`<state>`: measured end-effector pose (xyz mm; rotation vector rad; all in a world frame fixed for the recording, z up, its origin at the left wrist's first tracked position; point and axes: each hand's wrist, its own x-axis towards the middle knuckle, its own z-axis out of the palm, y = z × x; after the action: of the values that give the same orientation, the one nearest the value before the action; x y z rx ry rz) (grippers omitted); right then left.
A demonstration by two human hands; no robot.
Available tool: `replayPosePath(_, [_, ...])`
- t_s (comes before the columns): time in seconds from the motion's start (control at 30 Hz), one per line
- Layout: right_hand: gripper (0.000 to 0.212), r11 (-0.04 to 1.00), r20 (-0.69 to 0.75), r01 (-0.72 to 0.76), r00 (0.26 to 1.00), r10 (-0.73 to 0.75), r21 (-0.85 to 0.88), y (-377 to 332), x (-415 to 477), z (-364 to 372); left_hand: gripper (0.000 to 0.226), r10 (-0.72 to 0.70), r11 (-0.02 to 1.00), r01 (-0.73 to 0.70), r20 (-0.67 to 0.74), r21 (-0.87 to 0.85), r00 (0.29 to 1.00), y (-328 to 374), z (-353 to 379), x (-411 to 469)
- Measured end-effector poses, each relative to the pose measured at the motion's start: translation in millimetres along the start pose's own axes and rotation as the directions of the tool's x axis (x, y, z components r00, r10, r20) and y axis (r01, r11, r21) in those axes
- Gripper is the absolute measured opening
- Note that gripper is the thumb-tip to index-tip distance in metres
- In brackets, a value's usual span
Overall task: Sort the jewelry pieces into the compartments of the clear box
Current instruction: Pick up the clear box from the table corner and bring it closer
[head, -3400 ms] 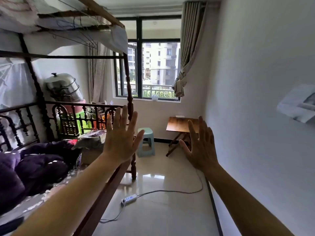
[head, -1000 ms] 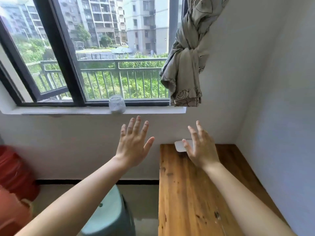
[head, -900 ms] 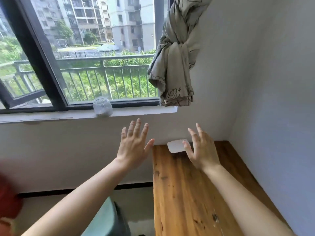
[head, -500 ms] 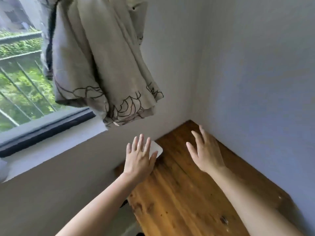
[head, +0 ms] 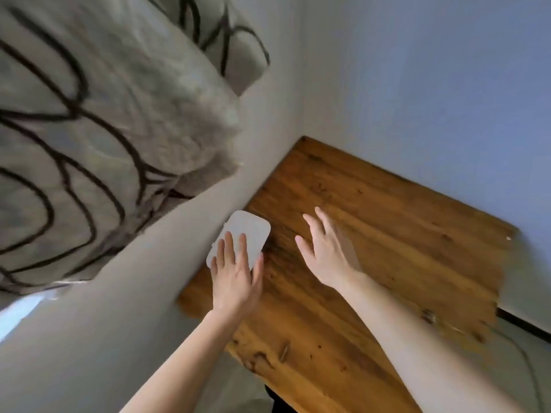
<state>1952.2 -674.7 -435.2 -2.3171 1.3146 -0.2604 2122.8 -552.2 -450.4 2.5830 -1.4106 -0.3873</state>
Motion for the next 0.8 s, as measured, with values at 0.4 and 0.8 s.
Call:
replayPosePath(0.4, [0.072, 0.918, 0.004, 0.059, 0.998, -0.065, 0.392, 2, 46, 158, 0.073, -0.329, 0.849, 0.129, -0.322, -0.513, 0.887, -54, 122, 13])
replayPosePath(0.8, [0.072, 0.88, -0.182, 0.1, 0.983, -0.015, 0.465, 19, 32, 187, 0.07, -0.287, 0.748, -0.02, -0.351, -0.664, 0.891, -45, 150, 26])
